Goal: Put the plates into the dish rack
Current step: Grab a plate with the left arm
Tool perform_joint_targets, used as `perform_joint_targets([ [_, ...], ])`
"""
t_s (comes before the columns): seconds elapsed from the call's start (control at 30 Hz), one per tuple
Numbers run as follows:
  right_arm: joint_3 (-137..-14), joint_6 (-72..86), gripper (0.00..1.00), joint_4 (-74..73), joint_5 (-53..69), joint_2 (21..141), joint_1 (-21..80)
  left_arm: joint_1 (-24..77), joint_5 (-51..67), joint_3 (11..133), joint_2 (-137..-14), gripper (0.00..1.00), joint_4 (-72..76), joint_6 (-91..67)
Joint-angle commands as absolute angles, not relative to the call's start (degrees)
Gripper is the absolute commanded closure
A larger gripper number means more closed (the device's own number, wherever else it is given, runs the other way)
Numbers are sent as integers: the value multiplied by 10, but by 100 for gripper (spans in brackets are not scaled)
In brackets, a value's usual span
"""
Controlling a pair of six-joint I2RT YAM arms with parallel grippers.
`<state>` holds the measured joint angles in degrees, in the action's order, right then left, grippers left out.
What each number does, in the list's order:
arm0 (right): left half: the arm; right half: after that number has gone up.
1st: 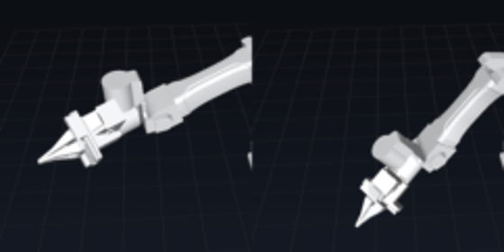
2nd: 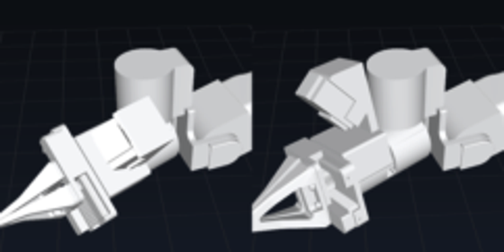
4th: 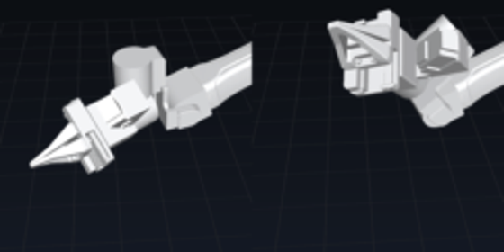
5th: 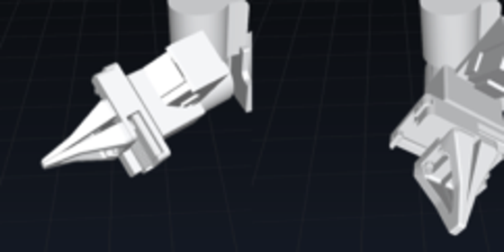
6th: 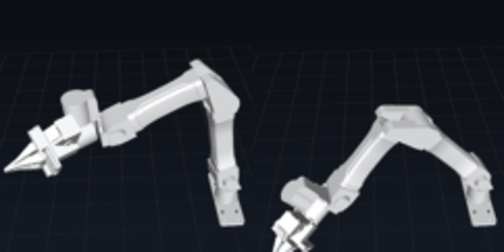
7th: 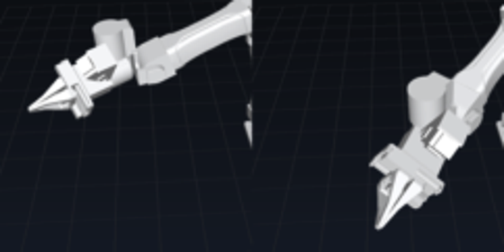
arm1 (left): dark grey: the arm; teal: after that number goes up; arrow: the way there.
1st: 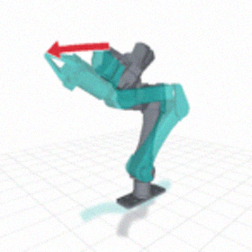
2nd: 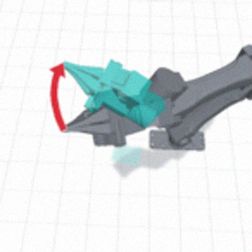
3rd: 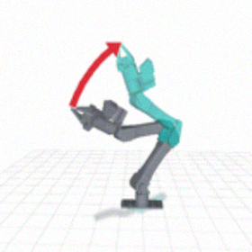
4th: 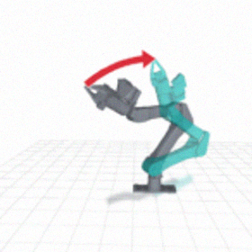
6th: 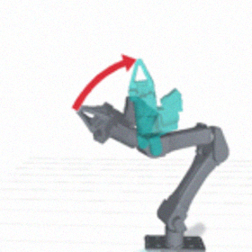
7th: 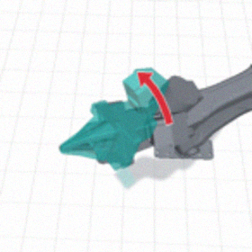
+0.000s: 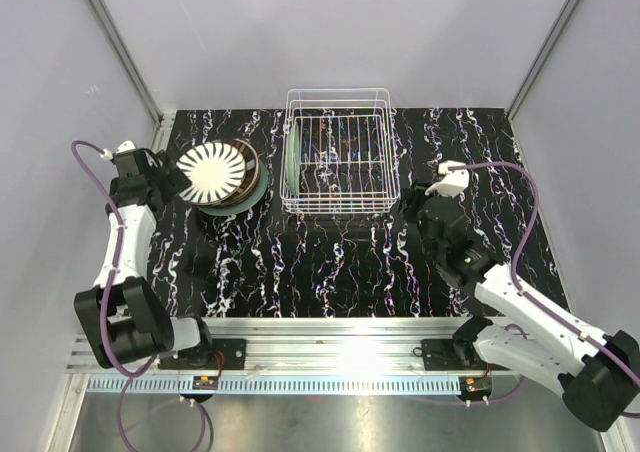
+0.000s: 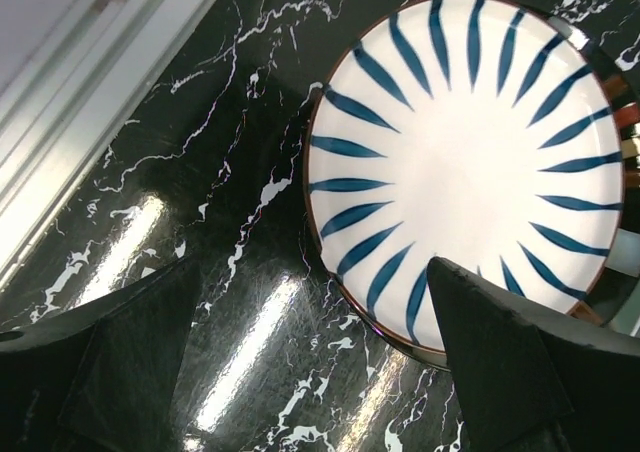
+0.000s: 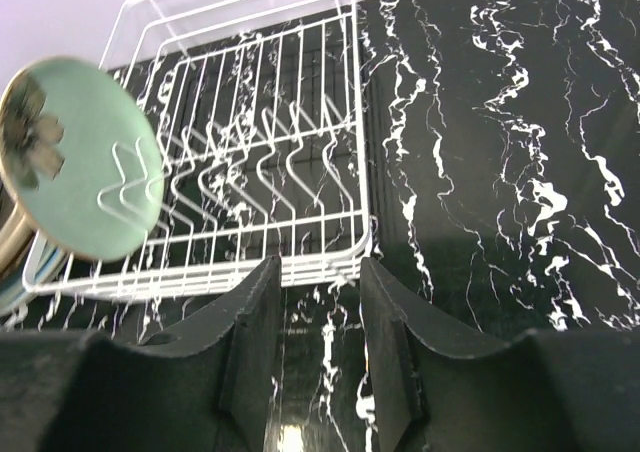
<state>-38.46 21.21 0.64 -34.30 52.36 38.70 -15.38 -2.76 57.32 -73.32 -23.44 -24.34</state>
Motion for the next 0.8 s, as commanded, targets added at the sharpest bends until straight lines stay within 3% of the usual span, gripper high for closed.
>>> perform_joint_targets([
  [0.0, -381, 236, 56, 92, -314, 541, 358, -179, 23, 599, -753, 1, -207, -260],
  [0.23, -381, 222, 57, 133, -270, 582, 331, -213, 90, 596, -799, 6, -184, -274],
  [0.6, -352, 234, 58, 163, -230, 591, 294, -223, 171, 598, -848, 42, -150, -278],
  [0.77, -352, 234, 59, 161, -227, 586, 292, -222, 178, 605, -867, 53, -156, -276],
])
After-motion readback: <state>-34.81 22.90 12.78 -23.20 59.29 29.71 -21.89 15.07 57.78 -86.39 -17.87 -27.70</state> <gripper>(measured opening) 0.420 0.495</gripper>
